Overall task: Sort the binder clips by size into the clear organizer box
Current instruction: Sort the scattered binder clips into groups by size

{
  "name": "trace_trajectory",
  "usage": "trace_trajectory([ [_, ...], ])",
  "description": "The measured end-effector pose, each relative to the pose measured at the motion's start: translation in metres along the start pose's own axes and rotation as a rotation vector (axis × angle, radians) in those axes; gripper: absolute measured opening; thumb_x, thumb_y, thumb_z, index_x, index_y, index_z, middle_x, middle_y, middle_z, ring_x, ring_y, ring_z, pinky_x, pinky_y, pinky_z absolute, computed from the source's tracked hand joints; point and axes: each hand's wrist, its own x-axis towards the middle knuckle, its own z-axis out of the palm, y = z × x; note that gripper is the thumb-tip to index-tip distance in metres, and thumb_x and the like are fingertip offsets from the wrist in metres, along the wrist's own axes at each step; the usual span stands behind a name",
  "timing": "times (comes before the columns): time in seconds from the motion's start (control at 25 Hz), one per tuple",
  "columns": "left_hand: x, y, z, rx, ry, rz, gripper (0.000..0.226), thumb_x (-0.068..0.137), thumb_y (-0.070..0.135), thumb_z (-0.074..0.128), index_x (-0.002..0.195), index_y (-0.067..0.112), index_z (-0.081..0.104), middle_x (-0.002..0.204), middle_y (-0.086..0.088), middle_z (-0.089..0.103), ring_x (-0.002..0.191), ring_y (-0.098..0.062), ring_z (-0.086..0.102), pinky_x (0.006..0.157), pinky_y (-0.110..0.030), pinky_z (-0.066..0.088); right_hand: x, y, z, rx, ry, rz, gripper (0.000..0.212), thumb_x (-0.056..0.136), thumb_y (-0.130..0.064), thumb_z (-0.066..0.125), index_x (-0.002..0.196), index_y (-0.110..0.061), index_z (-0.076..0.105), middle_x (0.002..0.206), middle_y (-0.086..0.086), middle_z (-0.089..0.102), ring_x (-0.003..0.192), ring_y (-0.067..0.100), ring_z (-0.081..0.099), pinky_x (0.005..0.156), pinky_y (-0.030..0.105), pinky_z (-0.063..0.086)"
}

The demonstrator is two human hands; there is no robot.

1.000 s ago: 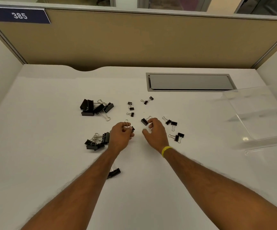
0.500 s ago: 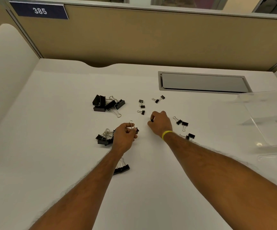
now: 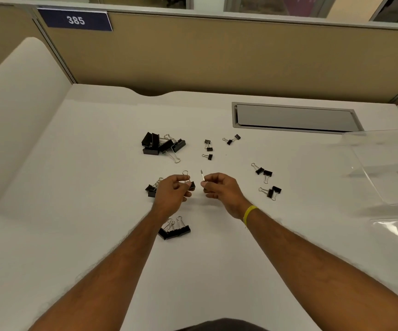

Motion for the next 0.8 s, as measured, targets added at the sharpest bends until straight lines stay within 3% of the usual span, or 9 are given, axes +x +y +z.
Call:
trace_trajectory([
  [0.2, -0.029, -0.020, -0.016, 0.089, -0.064, 0.008, 0.022, 0.096, 0.013, 0.056, 0.116, 0.015, 0.065, 0.091, -0.005, 0.074, 0.075, -0.011, 0.069, 0.064, -0.024, 0.054, -0.026, 0.016, 0.012, -0.140, -0.040, -0.029, 0.024, 0.080, -0.013, 0.077, 0.101, -0.003, 0.069, 0.094, 0.011, 0.068, 0.083, 0.019, 0.065, 0.076, 0.030, 0.058],
  [0.4, -0.054, -0.051, -0.047, 0.192, 0.045, -0.023, 0.020, 0.095, 0.012, 0.055, 0.110, 0.016, 0.069, 0.088, -0.003, 0.073, 0.072, -0.011, 0.069, 0.074, -0.029, 0.058, -0.049, 0.036, 0.013, -0.639, -0.031, -0.123, 0.023, 0.076, -0.024, 0.081, 0.092, -0.013, 0.069, 0.086, -0.003, 0.068, 0.072, 0.006, 0.059, 0.069, 0.019, 0.050],
  [0.64, -0.068, -0.064, -0.062, 0.234, 0.129, -0.037, 0.015, 0.089, 0.019, 0.066, 0.104, 0.017, 0.067, 0.078, 0.001, 0.073, 0.068, -0.009, 0.070, 0.081, -0.039, 0.057, -0.057, 0.053, 0.021, -0.996, -0.095, -0.265, 0.034, 0.077, -0.029, 0.079, 0.105, -0.018, 0.064, 0.102, -0.002, 0.059, 0.092, 0.013, 0.056, 0.083, 0.027, 0.048],
  [0.72, -0.069, -0.064, -0.064, 0.271, 0.114, -0.022, 0.012, 0.088, 0.020, 0.067, 0.100, 0.019, 0.068, 0.080, 0.001, 0.073, 0.071, -0.012, 0.070, 0.079, -0.038, 0.058, -0.058, 0.053, 0.021, -1.025, -0.109, -0.281, 0.041, 0.074, -0.033, 0.081, 0.108, -0.019, 0.063, 0.104, -0.003, 0.058, 0.097, 0.013, 0.055, 0.085, 0.029, 0.048],
  [0.8, -0.070, -0.062, -0.063, 0.327, 0.087, 0.001, 0.011, 0.088, 0.021, 0.068, 0.099, 0.019, 0.071, 0.081, 0.002, 0.072, 0.073, -0.010, 0.069, 0.074, -0.027, 0.056, -0.059, 0.052, 0.019, -1.040, -0.118, -0.279, 0.044, 0.073, -0.035, 0.081, 0.110, -0.019, 0.062, 0.107, -0.002, 0.057, 0.100, 0.014, 0.053, 0.086, 0.030, 0.048],
])
